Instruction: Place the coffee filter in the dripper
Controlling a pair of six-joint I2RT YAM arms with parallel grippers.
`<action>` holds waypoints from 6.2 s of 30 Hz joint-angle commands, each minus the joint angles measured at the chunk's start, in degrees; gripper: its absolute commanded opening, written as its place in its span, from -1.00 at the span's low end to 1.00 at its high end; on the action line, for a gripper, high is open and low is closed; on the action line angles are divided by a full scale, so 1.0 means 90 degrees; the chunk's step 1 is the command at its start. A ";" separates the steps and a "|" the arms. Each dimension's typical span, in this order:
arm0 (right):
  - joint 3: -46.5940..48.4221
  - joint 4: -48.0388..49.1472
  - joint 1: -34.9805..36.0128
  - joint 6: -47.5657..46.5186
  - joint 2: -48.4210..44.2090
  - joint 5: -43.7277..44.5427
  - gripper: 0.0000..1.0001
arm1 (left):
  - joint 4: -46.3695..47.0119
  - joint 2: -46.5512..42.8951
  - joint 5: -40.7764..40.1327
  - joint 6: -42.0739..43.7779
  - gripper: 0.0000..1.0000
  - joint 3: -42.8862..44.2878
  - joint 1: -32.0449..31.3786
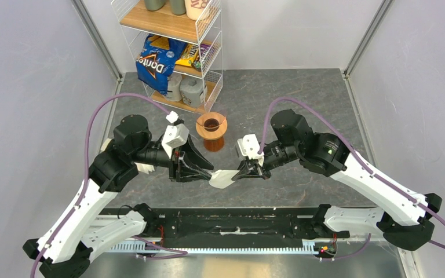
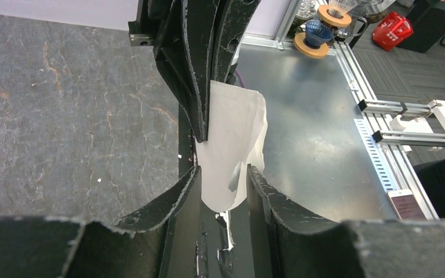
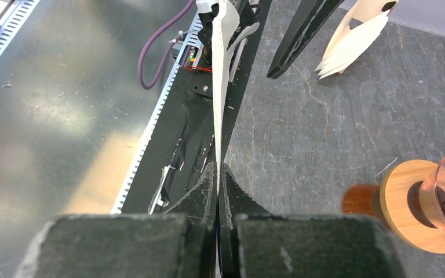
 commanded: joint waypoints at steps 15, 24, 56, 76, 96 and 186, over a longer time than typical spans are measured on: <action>0.0171 0.0779 0.0029 0.1167 0.0127 0.0060 -1.00 | 0.1540 -0.0034 -0.0524 -0.0964 -0.52 -0.0705 -0.0216; 0.0412 -0.0098 -0.0019 0.1116 0.0015 0.0804 -0.26 | 0.1395 -0.0080 -0.0782 -0.1428 -0.96 -0.0694 -0.0141; 0.0606 0.0084 -0.0311 0.2117 0.0328 0.0144 -1.00 | 0.1650 0.0231 -0.0940 -0.0881 -0.05 -0.0833 -0.0307; 0.0591 -0.0482 -0.0372 0.0562 -0.0074 0.1513 0.88 | 0.1385 0.0459 -0.0847 -0.2865 -0.95 -0.0801 -0.0093; 0.0542 -0.0315 -0.0148 -0.1336 0.0267 0.2186 0.61 | 0.0714 0.1255 -0.0940 -0.4315 -0.96 -0.0170 0.0191; 0.0576 0.2256 -0.0411 0.1913 0.0489 0.7278 0.47 | 0.0639 0.3797 -0.5453 -0.6214 -0.96 0.2408 -0.0326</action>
